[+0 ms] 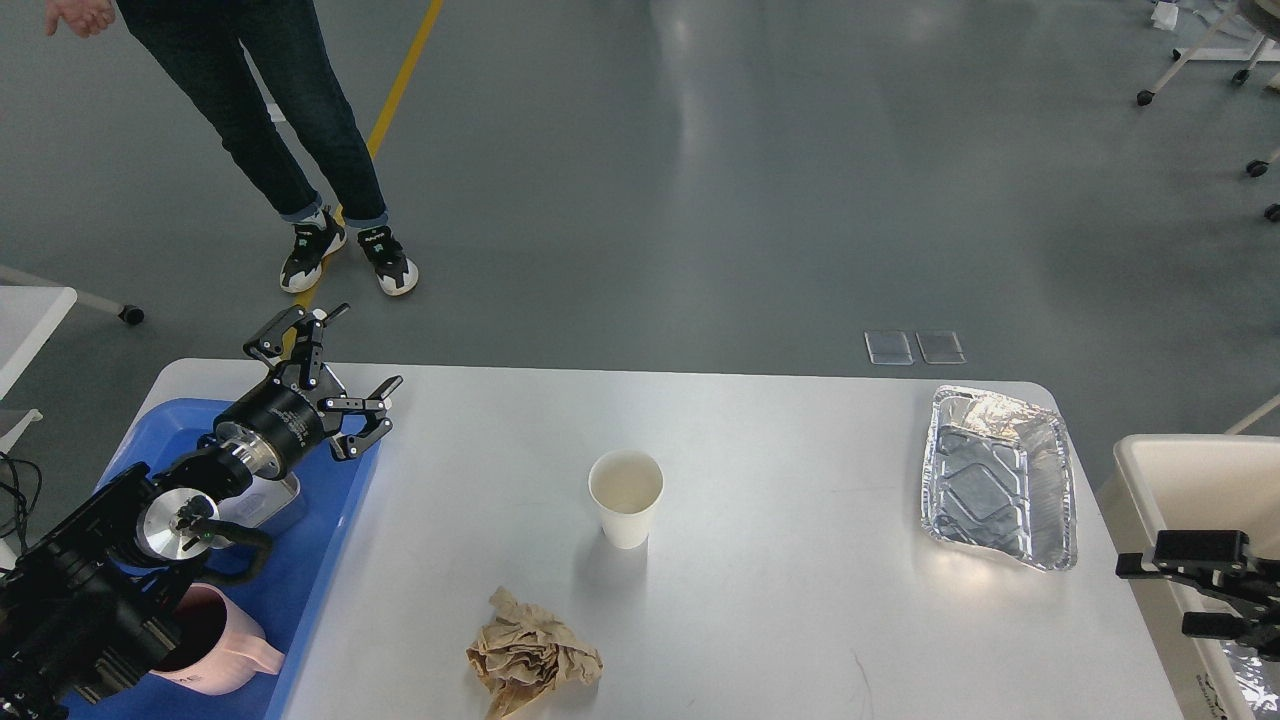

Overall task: Tidy desktop
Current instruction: 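Bring the right gripper back toward the foil tray, then grasp the edge of the foil tray nearest the right gripper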

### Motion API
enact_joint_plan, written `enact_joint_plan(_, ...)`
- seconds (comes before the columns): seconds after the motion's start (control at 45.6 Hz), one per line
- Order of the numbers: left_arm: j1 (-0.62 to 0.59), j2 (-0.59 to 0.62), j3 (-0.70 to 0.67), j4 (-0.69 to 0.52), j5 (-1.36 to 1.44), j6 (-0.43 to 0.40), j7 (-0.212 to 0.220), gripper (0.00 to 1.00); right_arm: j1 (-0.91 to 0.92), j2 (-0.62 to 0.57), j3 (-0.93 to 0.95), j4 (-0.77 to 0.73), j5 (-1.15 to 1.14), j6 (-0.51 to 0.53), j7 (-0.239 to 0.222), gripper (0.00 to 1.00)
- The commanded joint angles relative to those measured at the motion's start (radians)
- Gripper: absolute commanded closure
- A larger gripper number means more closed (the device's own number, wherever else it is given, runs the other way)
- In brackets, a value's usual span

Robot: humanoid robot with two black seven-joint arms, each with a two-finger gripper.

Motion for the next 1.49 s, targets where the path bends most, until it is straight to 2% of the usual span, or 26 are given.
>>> enact_joint_plan(0.0,0.003,0.000,0.002,0.002,0.002,0.001,0.001,0.02,-0.014,0.054,0.000,-0.002,0.063,-0.004,-0.003,0.00)
enact_joint_plan(0.307,-0.005,0.009,0.031,0.002,0.000,0.003,0.001,0.02,-0.020,0.212,-0.002,-0.117,0.145,-0.019,-0.020,0.00)
enact_joint_plan(0.526,-0.002,0.040,0.036,0.002,0.000,0.003,0.001,0.02,-0.027,0.344,-0.002,-0.278,0.166,-0.019,-0.026,0.00)
enact_joint_plan(0.635,-0.001,0.043,0.036,0.002,0.000,0.003,0.001,0.02,-0.049,0.389,-0.002,-0.335,0.200,-0.022,-0.048,0.00)
enact_joint_plan(0.898,-0.002,0.042,0.036,0.002,0.000,0.012,0.001,0.02,-0.078,0.436,-0.003,-0.372,0.204,-0.065,-0.062,0.00)
enact_joint_plan(1.468,0.001,0.046,0.036,0.002,0.000,0.015,-0.001,0.02,-0.052,0.566,-0.005,-0.525,0.204,-0.065,-0.068,0.00)
